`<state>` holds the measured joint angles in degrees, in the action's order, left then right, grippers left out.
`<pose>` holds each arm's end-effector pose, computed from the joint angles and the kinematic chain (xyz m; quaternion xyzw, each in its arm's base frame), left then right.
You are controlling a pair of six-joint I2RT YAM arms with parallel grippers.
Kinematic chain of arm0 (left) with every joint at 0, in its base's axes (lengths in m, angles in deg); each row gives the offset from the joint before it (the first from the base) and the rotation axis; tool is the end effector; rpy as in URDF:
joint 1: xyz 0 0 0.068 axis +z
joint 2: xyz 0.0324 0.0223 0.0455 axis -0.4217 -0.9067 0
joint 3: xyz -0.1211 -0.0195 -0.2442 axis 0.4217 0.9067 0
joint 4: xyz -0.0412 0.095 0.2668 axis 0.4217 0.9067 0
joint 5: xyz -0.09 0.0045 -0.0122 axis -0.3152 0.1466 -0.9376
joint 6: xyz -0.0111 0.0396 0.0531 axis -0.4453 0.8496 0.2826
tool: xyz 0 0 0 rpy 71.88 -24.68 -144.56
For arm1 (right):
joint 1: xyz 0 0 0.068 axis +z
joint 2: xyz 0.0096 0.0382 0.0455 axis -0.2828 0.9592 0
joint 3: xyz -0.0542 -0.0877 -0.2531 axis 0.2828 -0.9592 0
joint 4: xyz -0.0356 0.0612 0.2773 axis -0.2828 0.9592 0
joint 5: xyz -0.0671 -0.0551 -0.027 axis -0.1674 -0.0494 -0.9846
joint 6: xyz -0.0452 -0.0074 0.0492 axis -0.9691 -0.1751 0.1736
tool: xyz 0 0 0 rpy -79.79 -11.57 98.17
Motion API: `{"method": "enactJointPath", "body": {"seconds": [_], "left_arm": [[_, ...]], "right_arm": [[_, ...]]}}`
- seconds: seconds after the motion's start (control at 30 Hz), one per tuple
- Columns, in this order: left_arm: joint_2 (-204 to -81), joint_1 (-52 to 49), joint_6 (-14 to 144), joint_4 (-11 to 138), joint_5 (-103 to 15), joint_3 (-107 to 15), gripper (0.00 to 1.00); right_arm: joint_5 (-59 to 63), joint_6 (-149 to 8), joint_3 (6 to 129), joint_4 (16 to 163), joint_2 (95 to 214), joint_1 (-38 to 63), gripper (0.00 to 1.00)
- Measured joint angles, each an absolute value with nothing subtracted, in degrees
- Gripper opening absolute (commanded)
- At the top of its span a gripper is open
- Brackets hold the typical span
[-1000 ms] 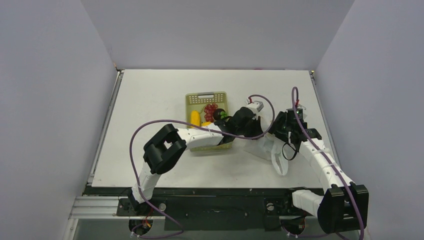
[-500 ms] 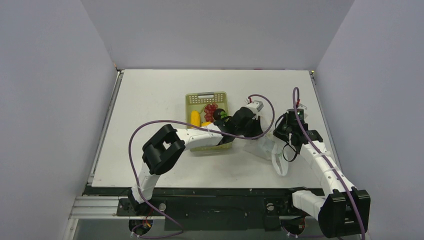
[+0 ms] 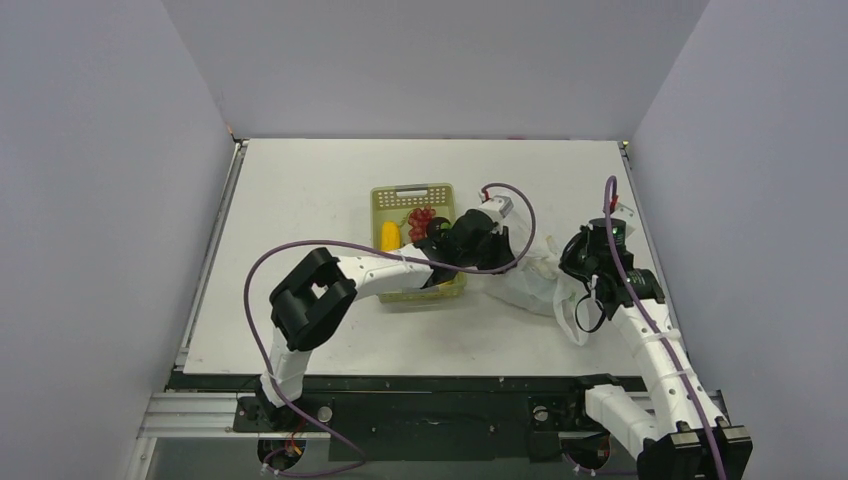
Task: Take the fake fruits out of the plastic bag
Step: Untie the plastic bag at the center of the board.
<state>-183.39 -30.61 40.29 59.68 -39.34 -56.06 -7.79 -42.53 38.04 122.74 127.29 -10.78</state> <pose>0.2846 -0.4210 0.1924 0.1609 0.8387 -0.3919 0.3423 0.2360 0.0218 0.2630 0.2345 0.8830 0.1272 0.3861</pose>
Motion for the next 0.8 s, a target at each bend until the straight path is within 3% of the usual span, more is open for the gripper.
{"method": "enactJointPath", "body": {"seconds": [0.1, 0.23, 0.47, 0.8], "left_arm": [[-182.34, -30.43, 40.86, 59.81, -40.32, -54.97, 0.30], [-180.90, -29.89, 42.15, 60.23, -42.16, -54.34, 0.43], [-179.53, -30.50, 46.72, 63.31, -42.48, -57.75, 0.49], [-185.32, -31.66, 56.62, 70.85, -43.25, -72.68, 0.53]], "right_arm": [[-7.79, -43.69, 38.04, 123.22, 126.57, -11.24, 0.00], [-7.13, -45.09, 38.04, 123.09, 126.57, -11.65, 0.00], [-4.05, -46.75, 38.04, 122.06, 128.19, -11.89, 0.00], [2.03, -46.71, 38.17, 120.27, 131.40, -11.89, 0.00]]}}
